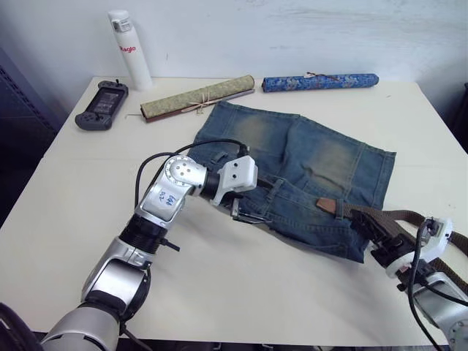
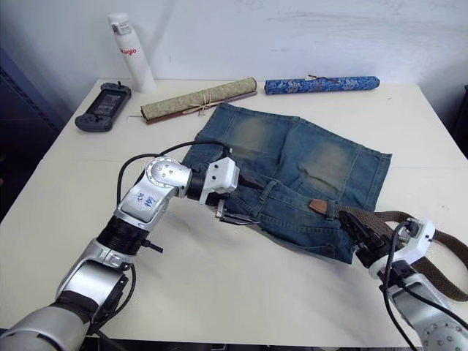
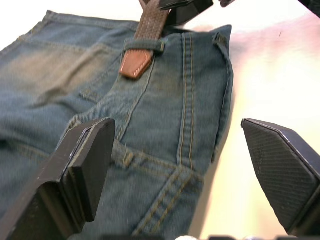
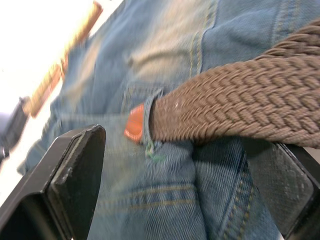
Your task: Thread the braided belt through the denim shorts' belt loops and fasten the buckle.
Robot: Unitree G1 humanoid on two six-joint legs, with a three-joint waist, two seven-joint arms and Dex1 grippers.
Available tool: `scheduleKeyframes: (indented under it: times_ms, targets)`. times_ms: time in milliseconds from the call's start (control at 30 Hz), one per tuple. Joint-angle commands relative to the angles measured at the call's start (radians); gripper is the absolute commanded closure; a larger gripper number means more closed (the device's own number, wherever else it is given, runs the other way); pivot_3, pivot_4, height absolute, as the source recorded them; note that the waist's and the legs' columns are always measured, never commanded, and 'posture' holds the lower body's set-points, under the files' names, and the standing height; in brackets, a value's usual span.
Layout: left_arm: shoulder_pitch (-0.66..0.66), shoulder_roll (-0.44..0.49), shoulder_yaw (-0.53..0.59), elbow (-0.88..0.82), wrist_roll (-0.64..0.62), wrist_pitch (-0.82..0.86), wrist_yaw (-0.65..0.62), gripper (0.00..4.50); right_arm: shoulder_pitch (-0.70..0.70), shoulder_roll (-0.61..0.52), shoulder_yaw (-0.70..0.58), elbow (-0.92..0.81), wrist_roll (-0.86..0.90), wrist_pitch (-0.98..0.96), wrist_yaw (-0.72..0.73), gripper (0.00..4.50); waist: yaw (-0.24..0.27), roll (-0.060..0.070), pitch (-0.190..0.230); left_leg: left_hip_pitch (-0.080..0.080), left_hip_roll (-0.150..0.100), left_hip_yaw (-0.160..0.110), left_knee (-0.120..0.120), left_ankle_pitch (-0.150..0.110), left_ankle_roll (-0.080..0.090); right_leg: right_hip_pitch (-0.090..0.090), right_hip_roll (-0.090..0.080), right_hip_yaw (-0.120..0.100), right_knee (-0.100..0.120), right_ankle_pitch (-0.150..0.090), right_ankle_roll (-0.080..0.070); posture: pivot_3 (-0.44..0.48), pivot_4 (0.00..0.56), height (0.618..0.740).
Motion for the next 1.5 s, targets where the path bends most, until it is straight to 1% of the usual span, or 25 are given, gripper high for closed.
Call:
scheduleKeyframes:
  times_ms: [33, 167, 300, 533, 700, 733, 800, 833, 867, 933, 967, 1000, 1033, 1067, 1267, 1367, 1500]
  targets:
    - [-0.03, -0.005, 0.0, -0.005, 0.002, -0.02, -0.007, 0.0, -0.011, 0.07, -0.044, 0.017, 0.076, -0.094, -0.055, 0.04, 0.0, 0.0, 0.0, 0.0, 0.0, 0.0, 0.0, 0.0, 0.0, 0.0, 0.0, 0.0, 0.0, 0.0, 0.0, 0.0, 0.15, 0.686]
    - [-0.031, 0.003, -0.003, -0.004, 0.009, -0.029, -0.01, 0.0, -0.005, 0.144, -0.077, 0.041, 0.156, -0.173, -0.109, 0.04, 0.001, 0.001, 0.0, 0.0, 0.0, 0.0, 0.0, 0.0, 0.0, 0.0, 0.0, 0.0, 0.001, 0.0, 0.0, 0.0, 0.15, 0.686]
    - [-0.031, 0.009, -0.003, -0.006, 0.012, -0.03, -0.014, 0.0, 0.034, 0.188, -0.066, 0.055, 0.163, -0.207, -0.121, 0.04, -0.001, 0.001, 0.0, 0.0, 0.0, 0.0, 0.0, 0.0, 0.0, 0.0, 0.0, 0.0, 0.001, 0.0, 0.0, 0.0, 0.15, 0.686]
    - [-0.037, 0.001, -0.002, -0.025, 0.008, -0.007, -0.01, 0.0, 0.052, 0.221, -0.079, 0.055, 0.205, -0.281, -0.084, 0.04, -0.001, 0.001, 0.0, 0.0, 0.0, 0.0, 0.0, 0.0, 0.0, 0.0, 0.0, 0.001, 0.0, 0.0, 0.0, 0.0, 0.15, 0.686]
    - [-0.037, 0.003, -0.002, -0.024, 0.011, -0.008, -0.012, 0.0, 0.075, 0.221, -0.076, 0.034, 0.25, -0.3, -0.075, 0.04, -0.001, 0.001, -0.001, 0.0, 0.0, 0.0, 0.0, 0.0, 0.0, -0.001, 0.0, 0.002, 0.0, 0.0, 0.0, 0.0, 0.15, 0.686]
    - [-0.037, 0.004, -0.004, -0.023, 0.013, -0.01, -0.013, 0.0, 0.079, 0.221, -0.074, 0.032, 0.259, -0.302, -0.074, 0.27, -0.001, 0.001, -0.001, 0.0, 0.0, 0.0, 0.0, 0.0, 0.0, -0.001, 0.0, 0.002, 0.0, 0.0, 0.0, 0.0, 0.15, 0.686]
    - [-0.037, 0.004, -0.006, -0.022, 0.016, -0.011, -0.013, 0.0, 0.085, 0.213, -0.066, 0.033, 0.268, -0.299, -0.069, 0.91, -0.001, 0.001, -0.001, 0.0, 0.0, 0.0, 0.0, 0.0, 0.0, -0.001, 0.0, 0.002, 0.0, 0.0, 0.0, 0.0, 0.15, 0.686]
    - [-0.038, 0.004, -0.007, -0.021, 0.017, -0.011, -0.014, 0.0, 0.088, 0.207, -0.062, 0.034, 0.269, -0.296, -0.065, 1.46, -0.001, 0.001, -0.001, 0.0, 0.0, 0.0, 0.0, 0.0, 0.0, -0.001, 0.0, 0.002, 0.0, 0.0, -0.001, 0.0, 0.15, 0.686]
    - [-0.038, 0.003, -0.007, -0.021, 0.017, -0.011, -0.014, 0.0, 0.089, 0.204, -0.059, 0.035, 0.268, -0.294, -0.064, 1.86, -0.001, 0.001, -0.001, 0.0, 0.0, 0.0, 0.0, 0.0, 0.0, -0.001, 0.0, 0.002, 0.0, 0.0, -0.001, 0.0, 0.15, 0.686]
    - [-0.04, 0.002, -0.007, -0.02, 0.019, -0.011, -0.014, 0.0, 0.083, 0.199, -0.052, 0.036, 0.263, -0.295, -0.058, 2.85, -0.001, 0.001, -0.001, 0.0, 0.0, 0.0, 0.0, 0.0, 0.0, -0.001, 0.0, 0.002, 0.0, 0.0, -0.001, 0.0, 0.15, 0.686]
    - [-0.041, 0.002, -0.006, -0.02, 0.02, -0.011, -0.014, 0.0, 0.075, 0.194, -0.044, 0.036, 0.251, -0.294, -0.058, 3.45, -0.001, 0.001, -0.001, 0.0, 0.0, 0.0, 0.0, 0.0, 0.0, -0.001, 0.0, 0.002, 0.0, 0.0, -0.001, 0.0, 0.15, 0.686]
    - [-0.041, 0.003, -0.005, -0.019, 0.021, -0.011, -0.012, 0.0, 0.066, 0.189, -0.036, 0.036, 0.239, -0.294, -0.055, 3.85, -0.001, 0.001, -0.001, 0.0, 0.0, 0.0, 0.0, 0.0, 0.0, -0.001, 0.0, 0.002, 0.0, 0.0, -0.001, 0.0, 0.15, 0.686]
    - [-0.041, 0.003, -0.005, -0.019, 0.022, -0.011, -0.012, 0.0, 0.058, 0.18, -0.024, 0.035, 0.225, -0.289, -0.052, 4.35, -0.001, 0.001, -0.001, 0.0, 0.0, 0.0, 0.0, 0.0, 0.0, -0.001, 0.0, 0.002, 0.0, 0.0, -0.001, 0.0, 0.15, 0.686]
    - [-0.04, 0.004, -0.005, -0.02, 0.023, -0.011, -0.011, 0.0, 0.05, 0.169, -0.011, 0.035, 0.207, -0.283, -0.054, 4.44, -0.002, 0.001, -0.001, 0.0, 0.0, 0.0, 0.0, 0.0, 0.0, -0.001, 0.0, 0.002, 0.0, 0.0, -0.001, 0.0, 0.15, 0.686]
    - [-0.035, 0.008, -0.007, -0.025, 0.029, -0.012, -0.009, 0.0, -0.008, 0.118, 0.074, 0.054, 0.111, -0.26, -0.06, 4.44, -0.002, 0.001, -0.001, 0.0, 0.0, 0.0, 0.0, 0.0, 0.0, -0.002, 0.0, 0.003, 0.0, -0.001, -0.001, 0.0, 0.15, 0.686]
    - [-0.034, 0.009, -0.007, -0.025, 0.032, -0.012, -0.007, 0.0, -0.044, 0.114, 0.104, 0.067, 0.078, -0.258, -0.067, 4.44, -0.002, 0.001, -0.001, 0.0, 0.0, 0.0, 0.0, 0.0, 0.0, -0.002, 0.0, 0.003, 0.0, -0.001, -0.001, 0.0, 0.15, 0.686]
    - [-0.031, 0.017, -0.005, -0.03, 0.036, -0.012, -0.007, 0.0, -0.118, 0.131, 0.17, 0.048, 0.035, -0.253, -0.119, 4.44, -0.001, 0.001, -0.001, 0.0, 0.0, 0.0, 0.0, 0.0, 0.0, -0.002, 0.0, 0.002, 0.0, -0.001, -0.001, 0.0, 0.15, 0.686]
